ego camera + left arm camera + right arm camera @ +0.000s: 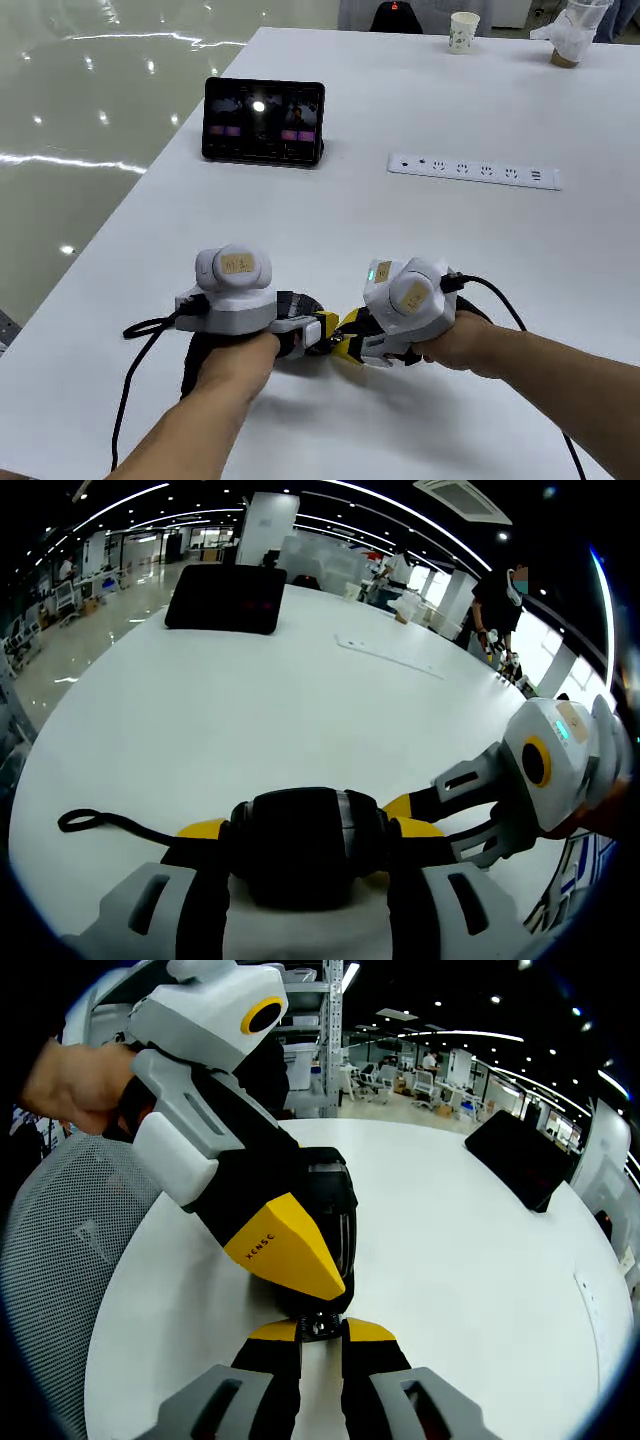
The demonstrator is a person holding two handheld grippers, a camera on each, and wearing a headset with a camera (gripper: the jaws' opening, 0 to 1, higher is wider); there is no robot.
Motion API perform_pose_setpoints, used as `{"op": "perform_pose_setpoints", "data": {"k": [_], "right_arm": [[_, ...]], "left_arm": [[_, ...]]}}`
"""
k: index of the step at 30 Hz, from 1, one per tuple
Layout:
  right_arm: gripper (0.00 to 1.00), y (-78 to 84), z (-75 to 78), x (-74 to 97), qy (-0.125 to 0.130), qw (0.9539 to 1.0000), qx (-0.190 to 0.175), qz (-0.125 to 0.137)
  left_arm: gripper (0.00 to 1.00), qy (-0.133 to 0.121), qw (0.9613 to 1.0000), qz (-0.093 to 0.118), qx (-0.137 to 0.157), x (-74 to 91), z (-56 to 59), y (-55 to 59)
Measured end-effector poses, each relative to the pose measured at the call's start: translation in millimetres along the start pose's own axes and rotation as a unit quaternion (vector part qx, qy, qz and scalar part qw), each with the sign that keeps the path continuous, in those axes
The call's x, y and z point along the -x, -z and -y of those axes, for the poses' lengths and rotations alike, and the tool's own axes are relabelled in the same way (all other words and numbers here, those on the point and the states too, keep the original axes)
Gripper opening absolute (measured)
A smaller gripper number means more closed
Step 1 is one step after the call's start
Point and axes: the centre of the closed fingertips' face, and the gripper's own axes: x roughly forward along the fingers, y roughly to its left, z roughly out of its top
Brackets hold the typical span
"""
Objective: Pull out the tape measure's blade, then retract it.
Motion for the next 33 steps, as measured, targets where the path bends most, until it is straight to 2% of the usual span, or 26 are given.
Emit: {"op": "perform_pose_setpoints", "data": {"k": [18,33], "right_arm": [[0.14,-1.7,0.9,-1.1,0.007,0.9989,0.040,-0.023],[0.16,-1.5,1.2,-0.1,0.012,0.9985,0.043,-0.030]], "left_arm": [[0.60,0.000,0.9999,-0.012,0.002,-1.8,-1.2,-0.5],[0.60,0.002,0.9999,-0.011,-0.003,-0.1,-0.7,0.4]]}}
